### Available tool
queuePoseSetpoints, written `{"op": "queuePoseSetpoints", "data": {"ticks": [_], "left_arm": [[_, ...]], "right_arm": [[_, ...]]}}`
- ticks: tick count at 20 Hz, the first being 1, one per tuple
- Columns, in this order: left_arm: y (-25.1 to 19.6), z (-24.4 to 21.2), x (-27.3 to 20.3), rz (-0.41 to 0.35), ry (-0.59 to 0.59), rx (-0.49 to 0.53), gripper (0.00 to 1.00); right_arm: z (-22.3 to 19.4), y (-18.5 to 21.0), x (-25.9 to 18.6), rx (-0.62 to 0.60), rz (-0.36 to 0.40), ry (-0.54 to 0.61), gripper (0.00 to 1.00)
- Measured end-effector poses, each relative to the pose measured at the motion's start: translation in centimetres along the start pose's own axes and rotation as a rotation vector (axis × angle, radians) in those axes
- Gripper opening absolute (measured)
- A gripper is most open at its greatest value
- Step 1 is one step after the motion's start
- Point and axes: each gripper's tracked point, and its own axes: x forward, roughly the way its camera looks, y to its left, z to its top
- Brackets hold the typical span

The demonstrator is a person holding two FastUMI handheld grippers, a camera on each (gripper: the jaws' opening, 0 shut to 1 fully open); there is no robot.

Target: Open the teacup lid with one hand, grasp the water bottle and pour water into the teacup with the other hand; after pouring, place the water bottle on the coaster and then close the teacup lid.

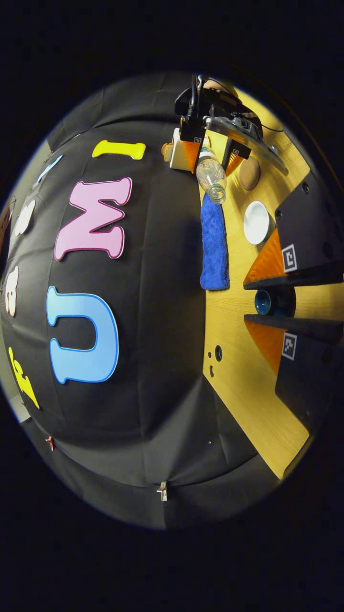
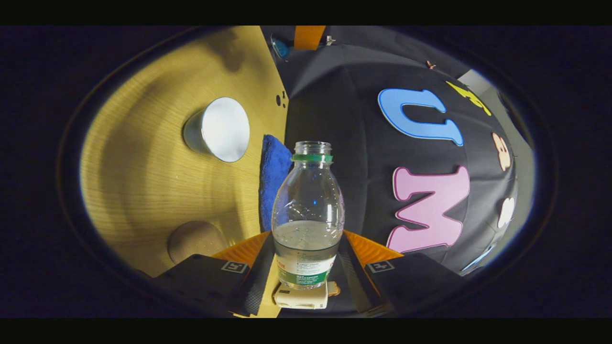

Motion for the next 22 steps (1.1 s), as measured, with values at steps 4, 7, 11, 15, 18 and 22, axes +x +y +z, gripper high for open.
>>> {"op": "queuePoseSetpoints", "data": {"ticks": [4,7,11,15,18,22], "left_arm": [[0.3,0.0,0.0,0.004,-0.001,-0.002,0.31],[0.6,-0.1,0.0,0.007,-0.002,-0.001,0.31],[0.6,-0.3,-0.2,0.006,0.002,-0.013,0.31],[0.5,-0.5,-0.2,0.002,0.001,-0.019,0.31],[0.3,-0.8,-0.4,0.000,0.007,-0.041,0.31],[0.3,-0.8,-0.7,0.003,0.003,-0.047,0.31]], "right_arm": [[0.6,0.5,0.5,-0.081,0.008,-0.025,0.77],[0.8,0.5,0.7,-0.117,0.009,-0.034,0.75],[1.1,0.8,1.0,-0.182,0.009,-0.060,0.75],[1.4,0.7,1.2,-0.246,-0.001,-0.083,0.74],[1.6,1.1,1.3,-0.273,0.004,-0.103,0.74],[1.8,1.1,1.5,-0.299,-0.001,-0.113,0.74]]}}
